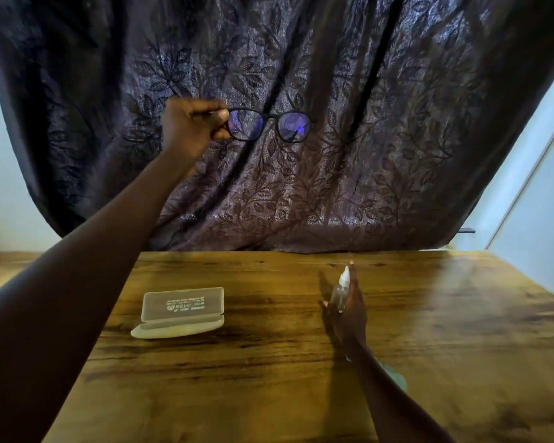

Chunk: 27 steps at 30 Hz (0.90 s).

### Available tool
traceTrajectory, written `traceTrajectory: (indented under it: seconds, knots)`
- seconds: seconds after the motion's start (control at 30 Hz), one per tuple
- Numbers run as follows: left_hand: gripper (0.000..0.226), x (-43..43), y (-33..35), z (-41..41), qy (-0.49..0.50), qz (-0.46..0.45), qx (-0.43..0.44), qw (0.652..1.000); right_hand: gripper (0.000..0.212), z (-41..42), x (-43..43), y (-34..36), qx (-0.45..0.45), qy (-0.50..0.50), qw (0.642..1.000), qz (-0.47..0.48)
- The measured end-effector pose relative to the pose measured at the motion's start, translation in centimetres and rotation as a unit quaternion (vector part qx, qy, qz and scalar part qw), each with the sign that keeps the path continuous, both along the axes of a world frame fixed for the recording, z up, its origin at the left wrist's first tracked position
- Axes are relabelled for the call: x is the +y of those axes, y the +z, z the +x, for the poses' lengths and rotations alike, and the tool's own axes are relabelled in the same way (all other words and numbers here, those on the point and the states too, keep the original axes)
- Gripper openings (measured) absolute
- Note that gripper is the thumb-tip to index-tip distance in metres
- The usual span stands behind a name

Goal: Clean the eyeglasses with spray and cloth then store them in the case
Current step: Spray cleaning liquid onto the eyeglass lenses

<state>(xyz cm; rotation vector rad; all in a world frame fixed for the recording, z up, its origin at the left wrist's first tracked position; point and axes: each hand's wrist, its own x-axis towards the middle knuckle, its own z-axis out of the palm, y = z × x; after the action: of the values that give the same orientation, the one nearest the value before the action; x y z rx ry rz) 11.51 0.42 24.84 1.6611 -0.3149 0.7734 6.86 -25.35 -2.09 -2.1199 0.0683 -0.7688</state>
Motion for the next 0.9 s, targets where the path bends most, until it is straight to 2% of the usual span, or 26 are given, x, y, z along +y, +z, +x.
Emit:
traceTrajectory:
  seconds: [0.1, 0.17, 0.23, 0.3, 0.5, 0.7, 0.9]
  knots:
    - [0.024, 0.3, 0.0, 0.3, 0.005, 0.000, -0.004, 1.000, 0.061, -0.4, 0.0, 0.3, -0.015, 0.010, 1.000, 0.006]
    - [0.023, 0.4, 0.0, 0.4, 0.008, 0.004, -0.004, 1.000, 0.077, -0.4, 0.2, 0.4, -0.020, 0.028, 0.999, 0.025]
    - [0.023, 0.6, 0.0, 0.5, 0.013, 0.003, -0.003, 1.000, 0.067, -0.3, 0.5, 1.1, -0.013, 0.028, 0.999, 0.030]
    - [0.022, 0.7, 0.1, 0.5, 0.018, 0.000, -0.003, 1.000, 0.076, 0.2, 1.4, 2.5, -0.022, 0.033, 0.998, 0.044]
    - [0.023, 0.6, 0.3, 0.6, 0.015, -0.015, 0.004, 1.000, 0.094, 2.2, 6.7, 10.1, -0.132, 0.147, 0.980, 0.016]
    - [0.023, 0.7, 0.2, 0.4, 0.016, -0.016, -0.015, 1.000, 0.088, 1.1, 12.3, 18.6, -0.232, 0.189, 0.952, -0.061]
    - [0.022, 0.8, -0.4, 0.3, 0.019, -0.023, -0.014, 0.999, 0.086, 0.5, 13.7, 22.1, -0.194, 0.177, 0.960, -0.095]
